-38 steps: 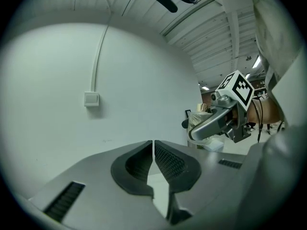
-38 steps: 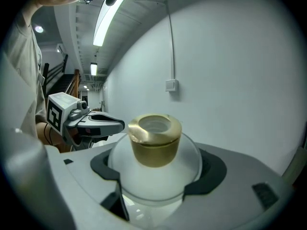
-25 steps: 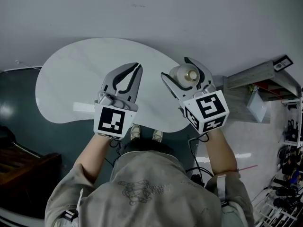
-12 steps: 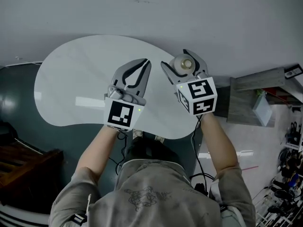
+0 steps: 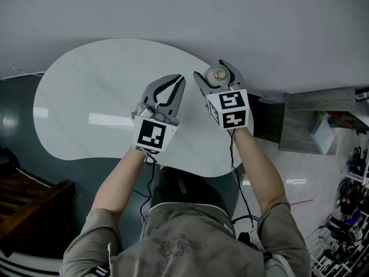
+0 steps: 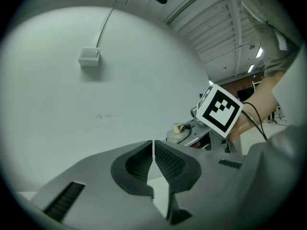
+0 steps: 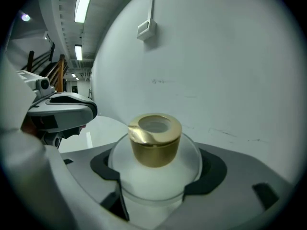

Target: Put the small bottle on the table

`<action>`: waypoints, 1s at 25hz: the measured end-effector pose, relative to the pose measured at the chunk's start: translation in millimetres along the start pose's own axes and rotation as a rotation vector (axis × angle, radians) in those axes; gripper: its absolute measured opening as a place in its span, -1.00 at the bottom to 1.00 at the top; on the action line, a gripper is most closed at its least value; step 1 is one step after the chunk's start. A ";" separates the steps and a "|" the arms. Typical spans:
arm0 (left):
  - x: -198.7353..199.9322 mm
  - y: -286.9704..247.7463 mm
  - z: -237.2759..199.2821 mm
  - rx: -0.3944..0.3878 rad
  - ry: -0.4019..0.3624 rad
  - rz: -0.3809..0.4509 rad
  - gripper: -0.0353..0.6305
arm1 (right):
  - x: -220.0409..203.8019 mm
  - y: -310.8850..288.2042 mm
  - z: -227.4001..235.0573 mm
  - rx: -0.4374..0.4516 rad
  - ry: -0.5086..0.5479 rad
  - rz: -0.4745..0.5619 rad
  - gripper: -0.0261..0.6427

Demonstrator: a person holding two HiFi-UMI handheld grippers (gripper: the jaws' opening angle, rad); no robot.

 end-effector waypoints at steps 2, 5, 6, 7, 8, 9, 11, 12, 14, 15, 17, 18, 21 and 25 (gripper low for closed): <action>-15.5 -7.8 -0.6 -0.006 0.013 -0.008 -0.82 | -14.6 -14.7 0.2 -0.003 -0.005 -0.013 0.11; -38.0 -19.0 -1.7 -0.012 0.028 -0.025 -0.82 | -35.2 -35.1 -1.3 -0.005 -0.011 -0.032 0.11; -45.1 -22.7 -2.3 -0.014 0.034 -0.030 -0.82 | -41.6 -41.3 -2.0 -0.006 -0.012 -0.040 0.11; -52.5 -26.4 -2.8 -0.016 0.040 -0.036 -0.82 | -48.1 -47.1 -2.6 -0.007 -0.012 -0.048 0.11; -59.9 -30.0 -3.0 -0.018 0.046 -0.043 -0.82 | -54.8 -52.5 -3.1 -0.010 -0.012 -0.056 0.11; -67.1 -33.2 -2.9 -0.020 0.051 -0.051 -0.82 | -61.8 -57.5 -3.3 -0.013 -0.011 -0.065 0.11; -80.4 -37.9 -2.0 -0.025 0.060 -0.065 -0.82 | -75.7 -66.5 -3.2 -0.023 -0.012 -0.080 0.11; -86.7 -39.7 -1.7 -0.026 0.065 -0.071 -0.82 | -82.3 -70.9 -2.8 -0.028 -0.013 -0.086 0.11; -98.2 -43.0 -1.5 -0.029 0.076 -0.082 -0.82 | -93.6 -79.5 -1.1 -0.036 -0.019 -0.095 0.11; -103.2 -44.5 -1.6 -0.030 0.083 -0.087 -0.82 | -98.1 -83.3 -0.2 -0.038 -0.024 -0.100 0.11; -112.1 -47.0 -1.4 -0.034 0.096 -0.095 -0.82 | -105.0 -89.3 0.3 -0.039 -0.030 -0.103 0.11; -116.4 -48.2 -1.1 -0.036 0.102 -0.099 -0.82 | -108.1 -91.7 0.0 -0.039 -0.030 -0.104 0.11; -127.5 -51.1 1.1 -0.043 0.117 -0.116 -0.82 | -116.8 -96.3 -1.6 -0.037 -0.035 -0.104 0.11; -136.2 -51.8 2.1 -0.045 0.136 -0.131 -0.82 | -124.4 -99.5 -4.8 -0.034 -0.051 -0.109 0.11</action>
Point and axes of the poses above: the fingertips, and each gripper's own axes: y backward along the fingers, z to its right, x out of its top, the point moved 6 cm from there along y, backward along the fingers, and after that the axes turned 8 degrees about -x, right-handed, at the moved point
